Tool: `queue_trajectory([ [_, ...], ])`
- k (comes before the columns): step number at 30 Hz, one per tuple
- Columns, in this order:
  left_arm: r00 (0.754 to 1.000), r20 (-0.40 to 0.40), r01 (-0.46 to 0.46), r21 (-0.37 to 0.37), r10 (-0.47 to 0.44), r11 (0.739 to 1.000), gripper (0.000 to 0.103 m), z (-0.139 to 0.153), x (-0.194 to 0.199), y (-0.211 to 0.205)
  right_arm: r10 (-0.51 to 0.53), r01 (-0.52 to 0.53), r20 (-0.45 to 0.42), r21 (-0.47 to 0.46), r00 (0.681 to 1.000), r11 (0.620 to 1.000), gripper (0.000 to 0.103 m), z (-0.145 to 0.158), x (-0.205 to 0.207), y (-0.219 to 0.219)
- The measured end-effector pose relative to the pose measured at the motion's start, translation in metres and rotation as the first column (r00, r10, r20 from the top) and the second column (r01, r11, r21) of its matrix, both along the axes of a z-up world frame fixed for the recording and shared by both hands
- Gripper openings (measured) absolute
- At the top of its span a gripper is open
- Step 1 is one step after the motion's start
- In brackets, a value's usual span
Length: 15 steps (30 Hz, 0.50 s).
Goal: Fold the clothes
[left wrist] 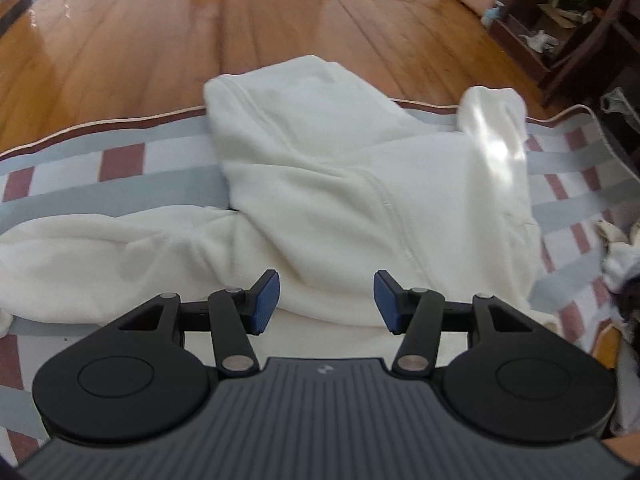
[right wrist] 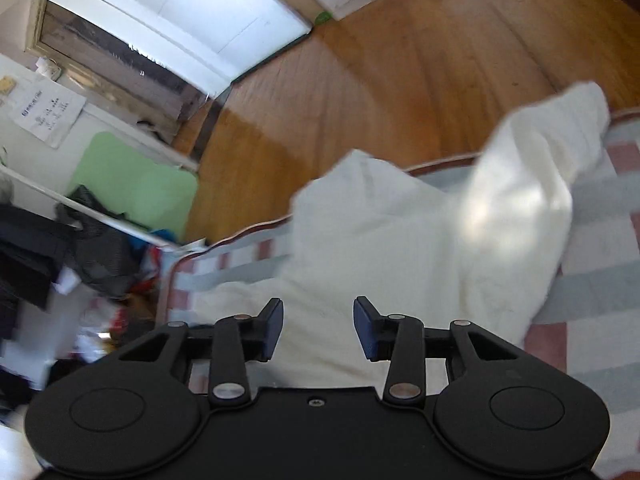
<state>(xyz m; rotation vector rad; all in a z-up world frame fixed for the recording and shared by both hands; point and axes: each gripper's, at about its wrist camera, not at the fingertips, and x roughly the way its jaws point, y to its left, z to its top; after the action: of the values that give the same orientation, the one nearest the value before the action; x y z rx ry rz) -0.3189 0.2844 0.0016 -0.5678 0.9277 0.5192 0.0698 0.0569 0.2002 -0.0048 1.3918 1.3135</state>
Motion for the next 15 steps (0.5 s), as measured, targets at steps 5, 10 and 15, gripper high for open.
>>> queue_trajectory([
  [5,1.000,-0.013,-0.010,0.063,0.011,0.998,0.051,0.009,0.011,0.008,0.050,-0.036,0.181,-0.079,0.982,0.996,0.049,0.155,-0.015,0.040],
  [10,0.995,-0.024,0.099,-0.006,-0.099,0.995,0.051,0.037,0.034,0.033,0.057,0.020,0.488,-0.151,0.871,0.988,0.049,0.268,-0.055,0.086],
  [15,0.984,-0.120,0.144,0.089,-0.133,0.986,0.052,0.096,0.051,0.051,0.041,0.026,0.615,-0.099,0.787,0.995,0.048,0.346,-0.081,0.132],
])
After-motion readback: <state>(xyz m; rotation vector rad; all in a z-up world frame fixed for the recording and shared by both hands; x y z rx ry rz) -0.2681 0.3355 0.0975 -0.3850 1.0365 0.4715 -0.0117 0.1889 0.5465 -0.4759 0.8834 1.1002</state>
